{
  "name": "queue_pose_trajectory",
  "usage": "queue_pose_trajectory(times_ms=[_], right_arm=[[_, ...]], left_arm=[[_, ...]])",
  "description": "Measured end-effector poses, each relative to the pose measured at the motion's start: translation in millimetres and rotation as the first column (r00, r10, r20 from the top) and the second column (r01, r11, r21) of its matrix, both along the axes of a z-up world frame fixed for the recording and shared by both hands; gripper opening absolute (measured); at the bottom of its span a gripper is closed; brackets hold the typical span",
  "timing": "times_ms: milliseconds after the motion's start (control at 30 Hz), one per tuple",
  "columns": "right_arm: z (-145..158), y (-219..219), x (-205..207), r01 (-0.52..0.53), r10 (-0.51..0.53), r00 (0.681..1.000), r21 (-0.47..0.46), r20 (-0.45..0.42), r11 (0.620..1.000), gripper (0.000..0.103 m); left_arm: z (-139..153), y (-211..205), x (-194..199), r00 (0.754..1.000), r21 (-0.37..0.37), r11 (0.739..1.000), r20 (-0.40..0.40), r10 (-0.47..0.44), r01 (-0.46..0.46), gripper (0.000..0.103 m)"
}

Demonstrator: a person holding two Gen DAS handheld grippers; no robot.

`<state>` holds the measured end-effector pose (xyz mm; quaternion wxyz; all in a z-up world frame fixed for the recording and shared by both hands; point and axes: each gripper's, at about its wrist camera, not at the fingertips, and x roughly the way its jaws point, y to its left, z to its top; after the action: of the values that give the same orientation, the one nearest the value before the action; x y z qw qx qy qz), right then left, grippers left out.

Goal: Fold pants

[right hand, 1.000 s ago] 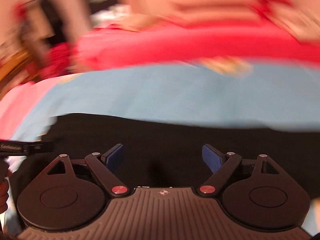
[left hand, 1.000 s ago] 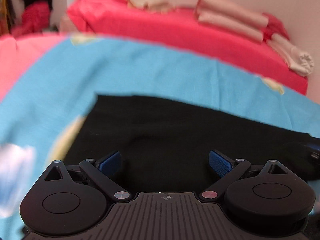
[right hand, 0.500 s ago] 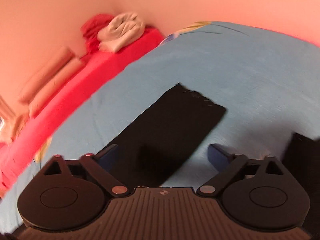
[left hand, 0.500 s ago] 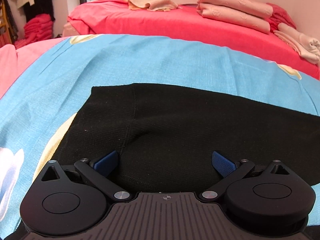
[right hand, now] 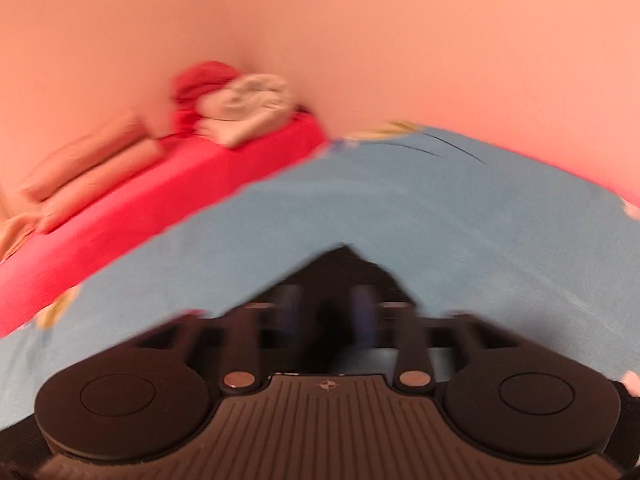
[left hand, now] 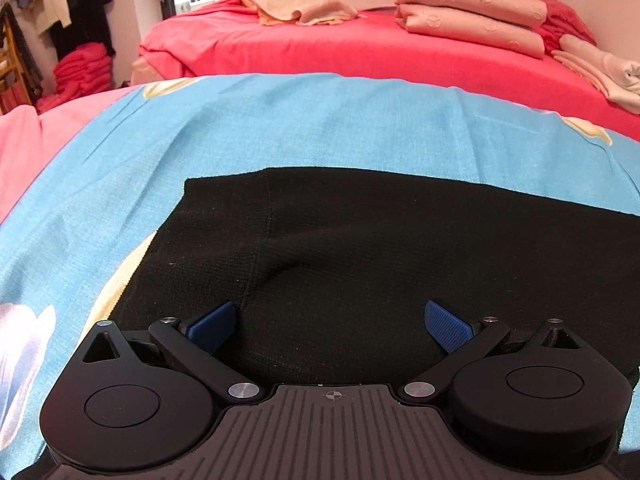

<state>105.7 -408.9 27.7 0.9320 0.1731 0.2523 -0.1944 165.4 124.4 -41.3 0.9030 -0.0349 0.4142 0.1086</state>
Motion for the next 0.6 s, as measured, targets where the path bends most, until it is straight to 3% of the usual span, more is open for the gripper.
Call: queue_pose_trajectory(times_ms=[33,133,167,233,267,300,433,600], right_arm=[[-1.8,9.3,5.4,-0.062,0.062,0.998,0.023,-0.013,0.998,0.081],[-24.8,21.8,27.4,-0.250,0.265,0.953,0.111,-0.147,0.962,0.077],[-25.5,22.8,28.5,-0.242,0.244,0.959,0.031,-0.145,0.970,0.067],[-24.7,13.8,27.0,-0.097,0.082,0.975,-0.062,-0.207,0.993,0.059],[-23.7,5.5,22.7,-0.015,0.002,0.975,-0.057,-0.221,0.998,0.068],[-21.7,0.4,15.3,0.011,-0.018,0.976,-0.031,-0.219,0.999,0.068],[-9.4,19.4,-27.5,-0.172,0.176,0.967,0.039,-0.182,0.984,0.078],[-0.6,62.7,-91.1,-0.382,0.393,0.902,0.094,-0.180,0.919,0.085]], left_arm=[[0.2,0.4,0.0,1.000,-0.001,1.000,0.000,0.000,0.000,0.103],[0.4,1.0,-0.5,1.000,-0.003,1.000,0.002,-0.001,0.001,0.103],[0.4,1.1,-0.5,1.000,-0.003,1.000,0.002,-0.001,0.001,0.103],[0.7,1.6,-1.1,1.000,-0.005,1.000,0.003,-0.001,0.001,0.103],[0.8,1.5,-1.3,1.000,-0.004,1.000,0.003,-0.001,0.001,0.103],[0.8,1.3,-1.4,1.000,-0.003,1.000,0.003,-0.001,0.001,0.103],[0.9,1.1,-1.4,1.000,-0.002,1.000,0.002,-0.001,0.001,0.103],[7.7,0.2,-4.9,1.000,0.005,1.000,-0.012,0.012,-0.012,0.103]])
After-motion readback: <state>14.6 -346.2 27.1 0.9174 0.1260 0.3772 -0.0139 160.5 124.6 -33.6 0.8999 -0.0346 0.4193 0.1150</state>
